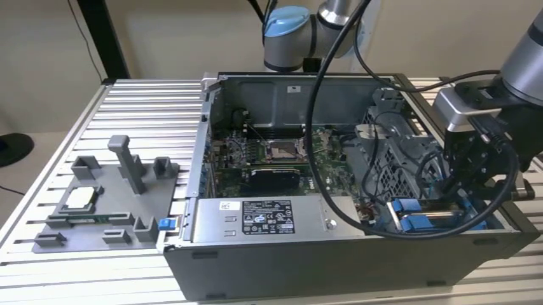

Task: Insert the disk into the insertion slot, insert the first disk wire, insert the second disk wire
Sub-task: 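Insert the first disk wire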

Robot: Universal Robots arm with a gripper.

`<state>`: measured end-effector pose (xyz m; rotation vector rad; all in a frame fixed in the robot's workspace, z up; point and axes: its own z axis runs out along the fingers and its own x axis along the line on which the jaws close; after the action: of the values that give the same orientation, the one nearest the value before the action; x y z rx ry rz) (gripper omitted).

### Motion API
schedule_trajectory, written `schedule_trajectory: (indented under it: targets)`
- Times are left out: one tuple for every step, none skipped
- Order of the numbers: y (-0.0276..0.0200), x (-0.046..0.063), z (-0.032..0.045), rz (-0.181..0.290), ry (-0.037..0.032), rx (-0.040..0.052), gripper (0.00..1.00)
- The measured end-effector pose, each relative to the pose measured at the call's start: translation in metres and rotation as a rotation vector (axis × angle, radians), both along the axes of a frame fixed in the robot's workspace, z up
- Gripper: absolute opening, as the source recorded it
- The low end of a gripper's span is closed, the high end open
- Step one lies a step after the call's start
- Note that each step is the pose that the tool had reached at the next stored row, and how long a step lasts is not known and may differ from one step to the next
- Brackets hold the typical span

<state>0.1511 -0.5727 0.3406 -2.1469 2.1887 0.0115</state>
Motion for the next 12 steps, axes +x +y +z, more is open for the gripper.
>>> schedule_trajectory:
  targets:
    - [0.0, 0.0, -0.0001, -0.001, 0.0, -0.0001, 0.0]
    - [0.0, 0.0, -0.0003, -0.001, -0.0001, -0.0001, 0.0]
    - [0.0, 0.0, -0.0006, -0.002, 0.0, 0.0, 0.0]
    - [0.0, 0.0, -0.0009, -0.002, 0.0, 0.0, 0.0]
    - [0.0, 0.0, -0.0013, -0.003, 0.0, 0.0003, 0.0]
    - [0.0, 0.0, -0.0013, -0.003, 0.0, 0.0001, 0.0]
    - [0.0, 0.0, -0.0014, -0.004, 0.0, 0.0, 0.0]
    - [0.0, 0.0001, -0.0016, -0.004, 0.0, -0.0001, 0.0]
    - [0.0, 0.0001, -0.0021, -0.004, 0.0, 0.0002, 0.0]
    - [0.0, 0.0001, -0.0027, -0.004, 0.0, 0.0, 0.0]
    - [0.0, 0.0, -0.0041, -0.005, 0.0, 0.0003, 0.0]
    - [0.0, 0.0, -0.0055, -0.005, 0.0, 0.0001, 0.0]
